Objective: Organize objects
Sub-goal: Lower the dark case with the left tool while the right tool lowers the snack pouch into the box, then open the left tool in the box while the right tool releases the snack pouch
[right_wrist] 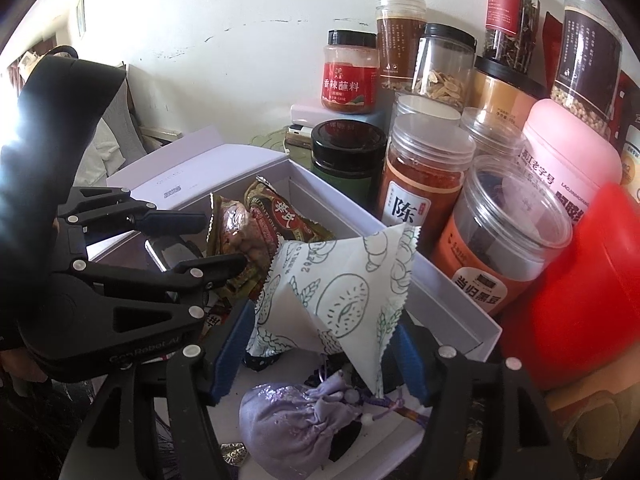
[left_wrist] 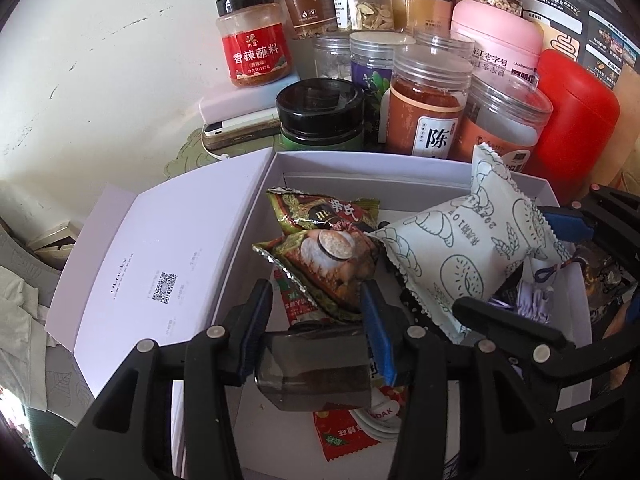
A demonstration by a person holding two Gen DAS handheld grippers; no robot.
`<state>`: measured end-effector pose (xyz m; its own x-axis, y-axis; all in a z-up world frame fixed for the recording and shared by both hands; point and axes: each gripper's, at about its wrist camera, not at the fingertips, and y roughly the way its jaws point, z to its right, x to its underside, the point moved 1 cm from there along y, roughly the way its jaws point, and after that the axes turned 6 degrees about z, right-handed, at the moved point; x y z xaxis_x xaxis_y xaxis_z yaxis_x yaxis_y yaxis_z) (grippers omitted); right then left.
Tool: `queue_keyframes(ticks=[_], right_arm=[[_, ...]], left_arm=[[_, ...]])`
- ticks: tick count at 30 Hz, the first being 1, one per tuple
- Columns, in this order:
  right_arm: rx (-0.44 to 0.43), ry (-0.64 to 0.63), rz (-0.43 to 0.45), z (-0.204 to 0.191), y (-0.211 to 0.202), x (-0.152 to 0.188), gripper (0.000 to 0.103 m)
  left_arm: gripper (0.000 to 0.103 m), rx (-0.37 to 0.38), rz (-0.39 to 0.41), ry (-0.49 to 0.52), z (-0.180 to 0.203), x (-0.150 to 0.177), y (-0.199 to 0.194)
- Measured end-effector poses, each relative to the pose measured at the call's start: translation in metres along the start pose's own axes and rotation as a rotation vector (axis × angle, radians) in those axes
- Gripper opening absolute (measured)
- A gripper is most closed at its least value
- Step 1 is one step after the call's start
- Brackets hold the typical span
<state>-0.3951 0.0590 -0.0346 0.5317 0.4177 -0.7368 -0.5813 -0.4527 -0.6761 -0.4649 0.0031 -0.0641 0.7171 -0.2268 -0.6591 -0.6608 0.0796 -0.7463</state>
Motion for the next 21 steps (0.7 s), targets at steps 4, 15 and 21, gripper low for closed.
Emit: queue_keyframes(ticks=[4,15,21], right_arm=[[0.005,0.000,0.022,0.001,-0.009,-0.004,0.067],[0.027,-0.021,0.064,-0.003,-0.026,-0.013,0.068],[0.040,-0.031,0.084,-0.009,-0.048,-0.019,0.068]], left_arm=[[0.044,-0.003,0.021,-0.005,0.001,-0.003,-0.011],[0.052,-0.028,0.044,-0.032,-0.006,-0.006,-0.037],[0.054,-0.044,0.059,-0.047,-0.010,-0.008,-0.062]])
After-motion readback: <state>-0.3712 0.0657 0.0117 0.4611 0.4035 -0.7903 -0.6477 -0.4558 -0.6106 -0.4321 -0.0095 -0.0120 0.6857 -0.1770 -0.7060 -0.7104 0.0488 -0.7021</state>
